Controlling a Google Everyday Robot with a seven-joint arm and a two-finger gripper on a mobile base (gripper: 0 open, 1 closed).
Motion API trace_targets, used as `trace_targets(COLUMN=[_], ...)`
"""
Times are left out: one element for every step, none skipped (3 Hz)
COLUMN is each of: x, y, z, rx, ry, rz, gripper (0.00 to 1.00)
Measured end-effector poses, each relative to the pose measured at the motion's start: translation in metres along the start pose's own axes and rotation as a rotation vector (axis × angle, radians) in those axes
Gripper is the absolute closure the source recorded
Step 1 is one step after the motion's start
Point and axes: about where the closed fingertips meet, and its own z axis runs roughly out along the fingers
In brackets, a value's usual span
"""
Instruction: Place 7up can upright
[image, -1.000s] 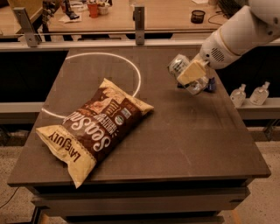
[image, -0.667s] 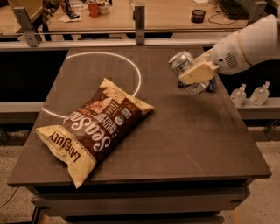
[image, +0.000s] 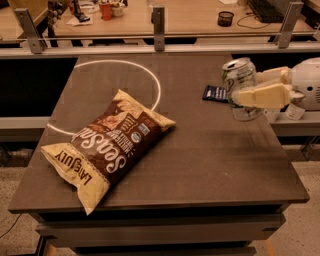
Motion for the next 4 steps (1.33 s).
trace_targets(x=[0.007, 0.01, 0.009, 0.011], y=[0.026, 0.05, 0.059, 0.053], z=[-0.019, -0.018, -0.005, 0.017], rx=[-0.021, -0.034, -0.016, 0.034], ry=[-0.14, -0.238, -0.258, -0.242], rz=[0.023, -0.006, -0.038, -0.027], gripper=[1.0, 1.0, 1.0, 1.0])
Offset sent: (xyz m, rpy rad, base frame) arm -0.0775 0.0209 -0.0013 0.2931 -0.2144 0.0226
